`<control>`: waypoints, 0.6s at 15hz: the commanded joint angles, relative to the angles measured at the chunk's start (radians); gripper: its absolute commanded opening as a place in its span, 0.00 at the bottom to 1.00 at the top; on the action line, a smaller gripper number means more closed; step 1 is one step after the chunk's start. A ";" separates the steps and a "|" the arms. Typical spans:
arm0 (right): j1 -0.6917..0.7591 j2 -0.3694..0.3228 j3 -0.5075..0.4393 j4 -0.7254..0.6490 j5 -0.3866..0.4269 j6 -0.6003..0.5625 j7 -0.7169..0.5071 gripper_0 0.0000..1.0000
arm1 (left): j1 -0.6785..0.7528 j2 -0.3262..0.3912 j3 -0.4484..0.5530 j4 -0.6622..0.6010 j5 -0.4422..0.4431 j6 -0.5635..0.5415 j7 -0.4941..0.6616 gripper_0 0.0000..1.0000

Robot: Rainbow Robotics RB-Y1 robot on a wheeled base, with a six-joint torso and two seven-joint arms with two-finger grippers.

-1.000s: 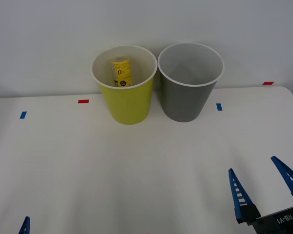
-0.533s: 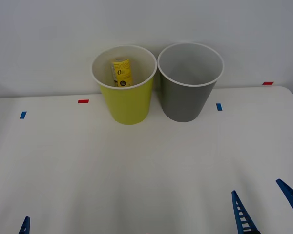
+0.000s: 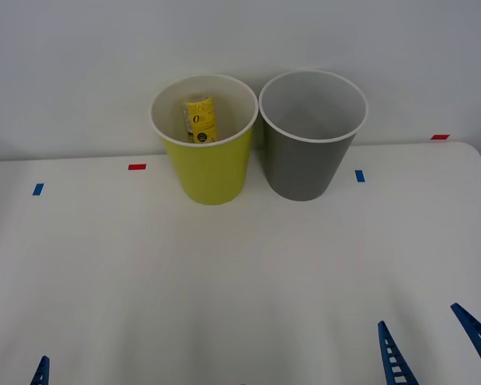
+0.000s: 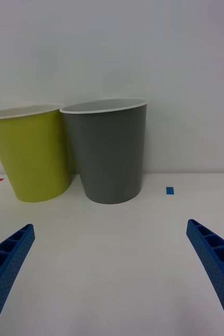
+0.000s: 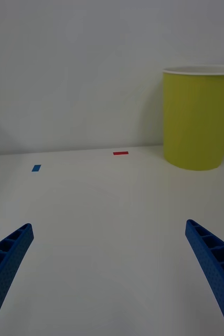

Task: Put cans in the gray bin and PET bottles in the light green bin.

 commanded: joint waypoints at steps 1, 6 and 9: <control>0.000 0.000 0.000 0.000 0.000 0.000 0.000 1.00 | 0.000 0.000 0.000 0.000 0.000 0.000 0.000 1.00; 0.000 0.000 0.000 0.000 0.000 0.000 0.000 1.00 | 0.000 0.000 0.000 0.000 0.000 0.000 0.000 1.00; 0.000 0.000 0.000 0.000 0.000 0.000 0.000 1.00 | 0.000 0.000 0.000 0.000 0.000 0.000 0.000 1.00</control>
